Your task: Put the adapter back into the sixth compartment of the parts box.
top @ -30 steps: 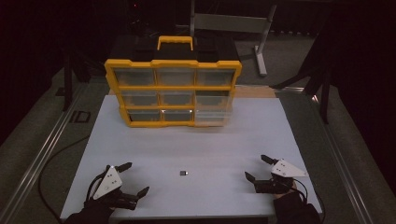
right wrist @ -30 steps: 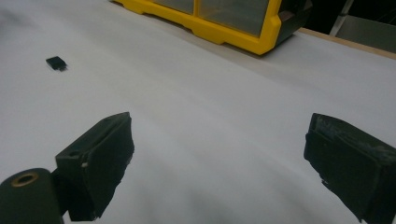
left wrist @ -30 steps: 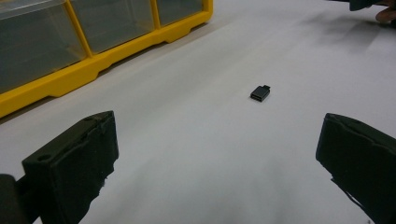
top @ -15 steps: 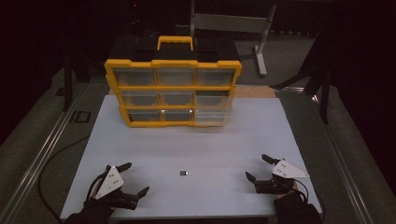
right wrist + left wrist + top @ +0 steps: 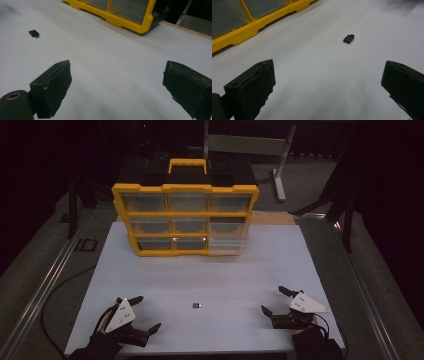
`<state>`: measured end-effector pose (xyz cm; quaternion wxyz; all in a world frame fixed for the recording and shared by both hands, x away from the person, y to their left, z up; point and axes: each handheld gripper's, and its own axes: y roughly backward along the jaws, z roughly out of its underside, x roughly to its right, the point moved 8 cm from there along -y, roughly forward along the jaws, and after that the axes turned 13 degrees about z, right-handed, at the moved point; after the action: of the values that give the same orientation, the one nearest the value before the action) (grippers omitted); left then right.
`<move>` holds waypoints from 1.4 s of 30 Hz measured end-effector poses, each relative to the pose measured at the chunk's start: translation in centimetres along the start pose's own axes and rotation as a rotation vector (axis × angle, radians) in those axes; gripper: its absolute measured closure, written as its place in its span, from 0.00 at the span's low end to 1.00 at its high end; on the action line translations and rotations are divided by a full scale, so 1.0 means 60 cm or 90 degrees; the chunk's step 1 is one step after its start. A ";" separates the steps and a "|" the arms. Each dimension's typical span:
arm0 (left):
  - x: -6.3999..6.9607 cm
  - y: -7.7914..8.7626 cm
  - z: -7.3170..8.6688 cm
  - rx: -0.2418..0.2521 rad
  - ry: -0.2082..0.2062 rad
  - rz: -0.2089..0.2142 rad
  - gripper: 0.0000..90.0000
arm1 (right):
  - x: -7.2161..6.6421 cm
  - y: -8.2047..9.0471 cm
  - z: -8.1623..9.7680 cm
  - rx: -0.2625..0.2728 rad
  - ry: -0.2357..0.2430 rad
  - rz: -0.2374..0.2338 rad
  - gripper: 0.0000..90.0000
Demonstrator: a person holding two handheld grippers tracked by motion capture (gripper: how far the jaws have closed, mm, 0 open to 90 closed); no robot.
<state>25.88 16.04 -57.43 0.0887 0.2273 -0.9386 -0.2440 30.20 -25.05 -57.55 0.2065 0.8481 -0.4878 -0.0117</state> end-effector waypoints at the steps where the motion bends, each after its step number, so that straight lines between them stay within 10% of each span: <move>1: 0.000 0.002 -0.003 0.004 -0.001 0.000 0.00 | -0.001 0.001 -0.001 0.001 0.001 -0.001 0.09; 21: -0.008 0.030 -0.105 -0.004 -0.034 0.036 0.00 | 0.000 0.005 -0.009 0.018 -0.003 0.003 0.09; 42: 0.011 -0.032 -0.224 0.005 -0.081 0.127 0.00 | 0.000 0.007 -0.014 0.032 -0.007 -0.001 0.09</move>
<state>29.75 8.62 -46.69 0.0522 0.1169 -0.9613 -0.2441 30.02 -24.97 -56.64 0.1825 0.8534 -0.4882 -0.0041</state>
